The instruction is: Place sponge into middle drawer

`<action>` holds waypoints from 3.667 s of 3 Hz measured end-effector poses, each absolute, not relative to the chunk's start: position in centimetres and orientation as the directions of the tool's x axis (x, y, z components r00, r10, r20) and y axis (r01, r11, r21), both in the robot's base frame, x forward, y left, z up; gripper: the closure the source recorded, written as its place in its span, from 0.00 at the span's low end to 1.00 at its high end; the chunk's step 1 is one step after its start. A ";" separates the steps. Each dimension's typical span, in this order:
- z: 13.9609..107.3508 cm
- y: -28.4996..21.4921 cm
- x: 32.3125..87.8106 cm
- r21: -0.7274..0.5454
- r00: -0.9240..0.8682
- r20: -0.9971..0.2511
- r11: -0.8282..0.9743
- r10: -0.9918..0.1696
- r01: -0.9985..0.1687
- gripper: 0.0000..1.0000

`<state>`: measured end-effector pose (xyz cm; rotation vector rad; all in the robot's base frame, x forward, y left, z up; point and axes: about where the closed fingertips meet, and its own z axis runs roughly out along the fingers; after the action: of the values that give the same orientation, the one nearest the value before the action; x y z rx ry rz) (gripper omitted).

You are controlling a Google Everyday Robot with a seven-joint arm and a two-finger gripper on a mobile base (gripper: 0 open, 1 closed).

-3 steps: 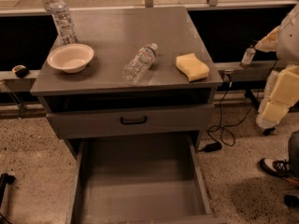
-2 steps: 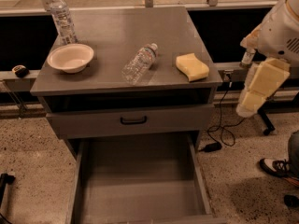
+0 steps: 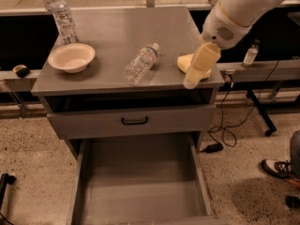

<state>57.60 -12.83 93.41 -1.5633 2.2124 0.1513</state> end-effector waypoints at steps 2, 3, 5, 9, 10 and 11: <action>88.3 -12.4 63.8 -0.075 -0.490 -0.429 0.570 -0.759 -0.818 0.00; 87.0 -13.1 65.3 -0.053 -0.554 -0.439 0.636 -0.707 -0.770 0.00; 84.5 -14.4 67.0 -0.037 -0.636 -0.425 0.714 -0.644 -0.699 0.38; 87.3 -16.0 63.3 -0.080 -0.468 -0.581 0.620 -0.665 -0.781 1.00; 87.8 -15.6 59.2 -0.150 -0.350 -0.579 0.518 -0.736 -0.842 1.00; 81.9 -14.0 56.1 -0.140 -0.287 -0.475 0.394 -0.832 -0.908 1.00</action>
Offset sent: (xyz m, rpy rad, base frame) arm 0.0888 -0.0012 -0.0686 0.0909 0.0548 -0.3746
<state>56.11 -13.97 81.94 -1.4886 2.1805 0.2145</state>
